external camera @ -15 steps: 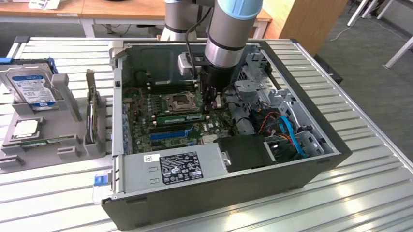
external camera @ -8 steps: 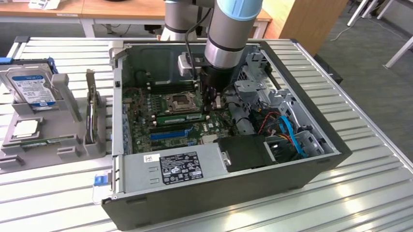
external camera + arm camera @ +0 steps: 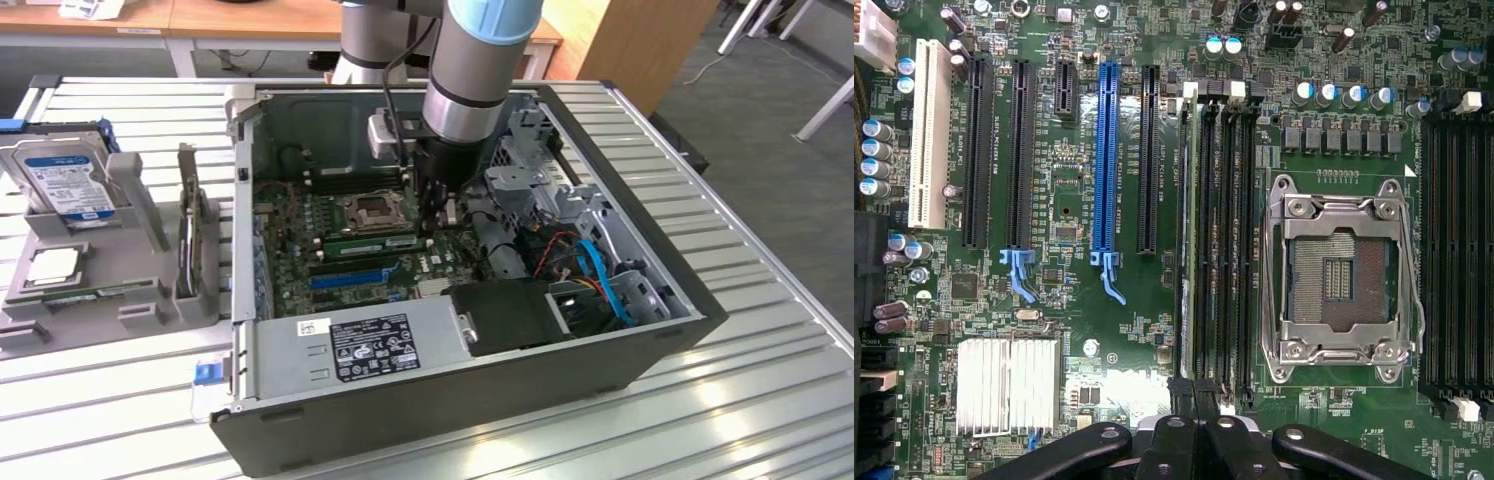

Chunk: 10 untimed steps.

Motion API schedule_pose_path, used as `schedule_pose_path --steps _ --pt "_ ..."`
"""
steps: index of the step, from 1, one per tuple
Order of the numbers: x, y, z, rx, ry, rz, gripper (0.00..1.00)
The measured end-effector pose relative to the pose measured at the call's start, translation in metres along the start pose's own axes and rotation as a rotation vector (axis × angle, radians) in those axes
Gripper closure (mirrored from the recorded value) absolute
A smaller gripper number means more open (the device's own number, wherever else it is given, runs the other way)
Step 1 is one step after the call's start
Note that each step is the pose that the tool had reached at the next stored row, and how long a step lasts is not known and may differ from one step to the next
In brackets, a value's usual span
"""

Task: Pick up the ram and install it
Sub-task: 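Press down the ram until it locks into place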

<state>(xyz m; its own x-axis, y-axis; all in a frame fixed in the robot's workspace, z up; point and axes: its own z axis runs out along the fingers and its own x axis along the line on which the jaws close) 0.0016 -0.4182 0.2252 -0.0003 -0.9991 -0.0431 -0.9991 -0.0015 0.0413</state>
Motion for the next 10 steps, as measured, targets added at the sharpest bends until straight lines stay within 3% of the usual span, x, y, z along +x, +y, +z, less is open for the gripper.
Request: schedule_pose_path --steps 10 --pt "0.0000 0.0000 0.0009 0.0000 -0.0001 0.000 0.90"
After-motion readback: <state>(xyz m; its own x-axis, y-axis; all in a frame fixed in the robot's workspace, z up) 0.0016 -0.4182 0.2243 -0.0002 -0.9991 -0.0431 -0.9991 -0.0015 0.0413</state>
